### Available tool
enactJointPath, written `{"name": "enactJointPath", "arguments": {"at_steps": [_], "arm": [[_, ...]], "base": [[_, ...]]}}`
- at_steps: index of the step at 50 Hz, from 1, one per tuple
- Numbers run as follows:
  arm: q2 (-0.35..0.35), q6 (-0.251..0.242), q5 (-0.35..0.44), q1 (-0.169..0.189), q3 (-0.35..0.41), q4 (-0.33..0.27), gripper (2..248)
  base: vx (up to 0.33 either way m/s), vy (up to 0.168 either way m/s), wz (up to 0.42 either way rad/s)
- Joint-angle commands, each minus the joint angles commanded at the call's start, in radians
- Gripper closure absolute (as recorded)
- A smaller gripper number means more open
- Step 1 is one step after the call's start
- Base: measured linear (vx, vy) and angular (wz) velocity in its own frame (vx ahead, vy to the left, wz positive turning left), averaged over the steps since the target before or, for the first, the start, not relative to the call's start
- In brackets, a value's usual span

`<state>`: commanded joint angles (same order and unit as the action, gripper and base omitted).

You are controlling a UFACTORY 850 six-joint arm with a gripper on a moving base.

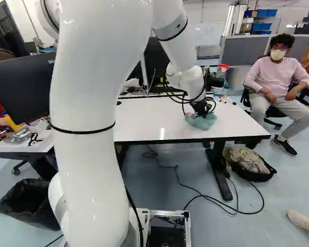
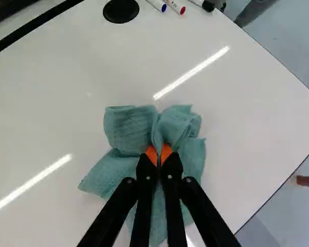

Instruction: Clean the table with the green towel

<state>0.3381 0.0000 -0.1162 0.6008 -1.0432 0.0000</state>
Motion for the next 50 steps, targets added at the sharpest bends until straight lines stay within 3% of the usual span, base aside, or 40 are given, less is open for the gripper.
{"name": "enactJointPath", "arguments": {"at_steps": [9,30,50], "arm": [[-0.03,0.0,0.0,-0.009,0.037,0.0,221],[-0.074,0.0,0.0,-0.067,0.091,0.0,221],[-0.059,0.0,0.0,-0.132,0.073,0.0,221]], "base": [[0.0,0.0,0.0],[0.0,0.0,0.0],[0.0,0.0,0.0]]}}
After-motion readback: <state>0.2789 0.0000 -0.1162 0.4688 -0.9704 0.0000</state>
